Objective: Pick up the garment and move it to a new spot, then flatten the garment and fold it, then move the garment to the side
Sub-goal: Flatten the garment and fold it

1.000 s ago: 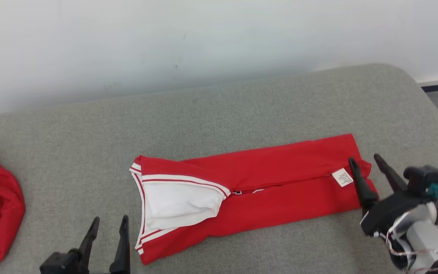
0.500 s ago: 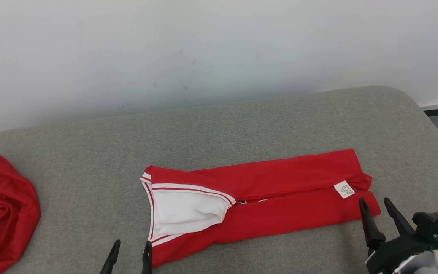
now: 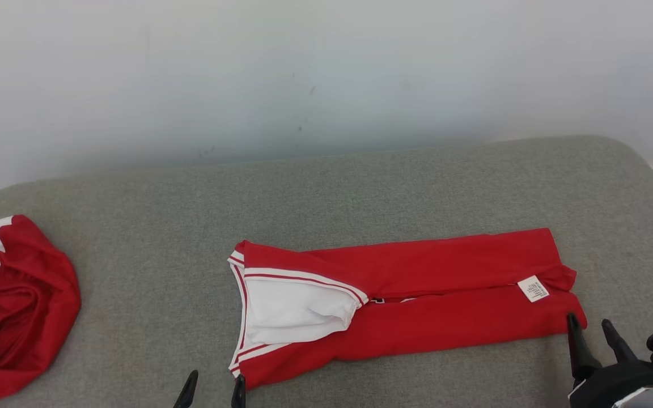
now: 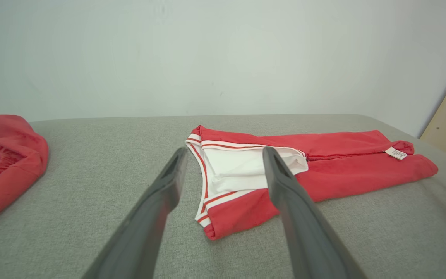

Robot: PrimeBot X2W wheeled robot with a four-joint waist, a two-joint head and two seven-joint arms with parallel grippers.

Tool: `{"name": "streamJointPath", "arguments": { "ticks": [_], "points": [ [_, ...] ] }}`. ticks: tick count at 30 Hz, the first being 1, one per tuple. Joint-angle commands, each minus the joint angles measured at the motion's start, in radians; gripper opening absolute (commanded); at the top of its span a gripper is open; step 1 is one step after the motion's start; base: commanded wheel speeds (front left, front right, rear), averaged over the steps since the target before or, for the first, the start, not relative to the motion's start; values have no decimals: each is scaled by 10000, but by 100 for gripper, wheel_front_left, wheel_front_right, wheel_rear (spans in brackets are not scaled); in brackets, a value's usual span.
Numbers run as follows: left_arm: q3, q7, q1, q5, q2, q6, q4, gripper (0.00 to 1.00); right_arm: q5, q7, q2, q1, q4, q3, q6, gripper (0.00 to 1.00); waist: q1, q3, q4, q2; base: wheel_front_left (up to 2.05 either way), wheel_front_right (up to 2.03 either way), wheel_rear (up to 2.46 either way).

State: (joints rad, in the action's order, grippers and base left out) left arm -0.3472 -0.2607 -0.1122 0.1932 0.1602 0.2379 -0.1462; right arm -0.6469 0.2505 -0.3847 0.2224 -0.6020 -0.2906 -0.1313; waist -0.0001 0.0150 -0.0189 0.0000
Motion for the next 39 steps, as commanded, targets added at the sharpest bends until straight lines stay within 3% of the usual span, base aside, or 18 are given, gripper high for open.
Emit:
{"name": "streamJointPath", "arguments": {
  "ticks": [1,17,27,31,32,33,34,35,39],
  "points": [
    [47,-45,-140,-137,-33,-82,0,100,-120,-75,-124,274,-188,-39,11,100,1,-94,90,0,0,0,0],
    [272,-46,414,-933,-355,-866,145,100,-1731,-1157,-484,3072,-2966,213,10,100,1,-1551,492,0,0,0,0],
    [395,-46,764,-1110,-469,-1090,136,100,-2068,-1725,-352,4079,-3950,-363,10,98,1,-2194,443,0,0,0,0],
    [446,-46,848,-1155,-534,-1168,178,100,-2152,-2012,-167,4249,-4406,-679,10,81,1,-2281,434,0,0,0,0],
    [455,-46,880,-1162,-548,-1196,184,100,-2184,-2026,-132,4266,-4467,-740,10,67,1,-2286,438,0,0,0,0],
    [469,-46,905,-1166,-563,-1196,192,100,-2218,-2096,-98,4289,-4564,-794,10,46,1,-2287,443,0,0,0,0],
    [489,-46,915,-1162,-574,-1219,200,100,-2256,-2173,-78,4301,-4638,-862,10,33,1,-2286,449,0,0,0,0],
    [510,-46,919,-1160,-589,-1249,204,100,-2298,-2246,-62,4317,-4708,-919,13,3,1,-2288,452,0,0,0,0],
    [609,-47,902,-1149,-644,-1281,213,100,-2433,-2546,-54,4283,-4912,-1185,16,0,1,-2281,449,0,0,0,0]
  ]
}}
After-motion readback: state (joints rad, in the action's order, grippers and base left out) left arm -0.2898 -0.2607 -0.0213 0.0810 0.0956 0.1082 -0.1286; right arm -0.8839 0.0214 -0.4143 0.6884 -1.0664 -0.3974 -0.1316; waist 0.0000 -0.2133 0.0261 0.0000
